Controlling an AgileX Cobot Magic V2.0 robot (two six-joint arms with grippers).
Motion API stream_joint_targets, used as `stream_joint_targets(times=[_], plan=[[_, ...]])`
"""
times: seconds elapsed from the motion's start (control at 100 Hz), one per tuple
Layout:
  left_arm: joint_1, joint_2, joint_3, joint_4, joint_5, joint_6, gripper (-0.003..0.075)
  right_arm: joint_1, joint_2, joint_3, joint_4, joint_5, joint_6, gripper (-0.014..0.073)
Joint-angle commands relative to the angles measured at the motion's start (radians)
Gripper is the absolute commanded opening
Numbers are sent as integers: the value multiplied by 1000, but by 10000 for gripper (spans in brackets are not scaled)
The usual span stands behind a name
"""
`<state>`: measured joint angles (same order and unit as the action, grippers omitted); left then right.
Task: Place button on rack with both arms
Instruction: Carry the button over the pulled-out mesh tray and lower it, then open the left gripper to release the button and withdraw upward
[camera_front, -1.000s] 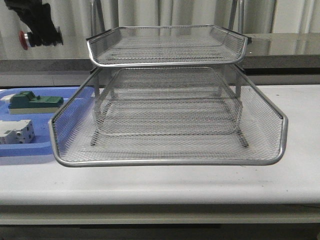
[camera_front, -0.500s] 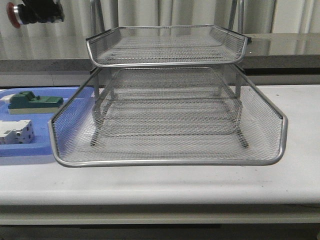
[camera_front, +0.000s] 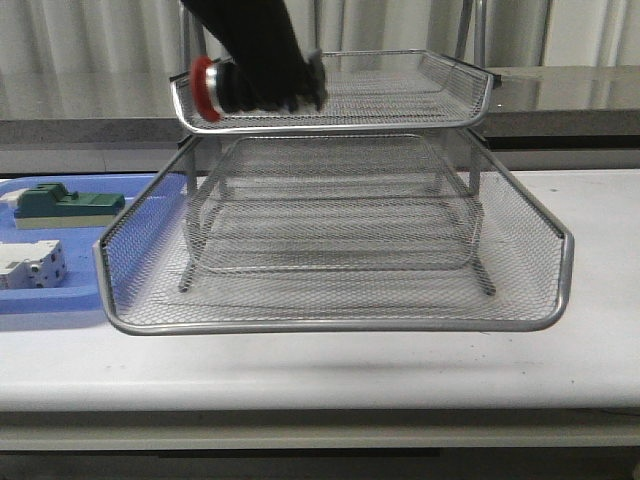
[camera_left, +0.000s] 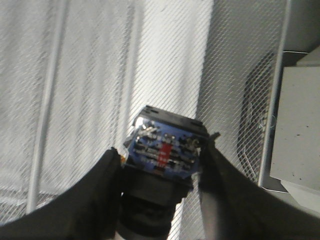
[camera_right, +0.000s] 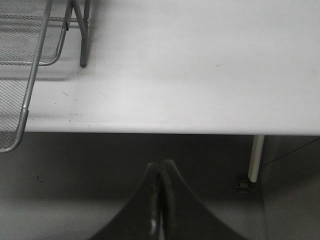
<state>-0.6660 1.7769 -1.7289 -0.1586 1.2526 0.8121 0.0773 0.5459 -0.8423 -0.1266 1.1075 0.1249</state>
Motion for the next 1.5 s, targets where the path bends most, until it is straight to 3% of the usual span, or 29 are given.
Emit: stream_joint_targets(times=[0.0,0.38,0.47,0.64,0.71,1.16,1.49], plan=[[-37,-12,-23,-19,29,-11,18,-4,4,-22,-18,-54,0,-71],[-60,110,-23,-21,-19,-11,41,-4,4,-22,-18,-54,0,-71],[-60,111,-23,-21,-19,-11,134,-4,4,-22,-18,-54,0,-71],[-60,111,-23,-21,-23,-13,428,-4,4,-22,-18,-54,0,-71],[-60,111,-23,-21,-23,-13,488,-4,4,-22,-18,-54,0,-71],[-44,23,-23,5,-1,-131,494,-4,4,-22,-18,-54,0,-71],[124,-180,-23,8,28,-243,494,-4,4,-22,-18,-54,0,-71]])
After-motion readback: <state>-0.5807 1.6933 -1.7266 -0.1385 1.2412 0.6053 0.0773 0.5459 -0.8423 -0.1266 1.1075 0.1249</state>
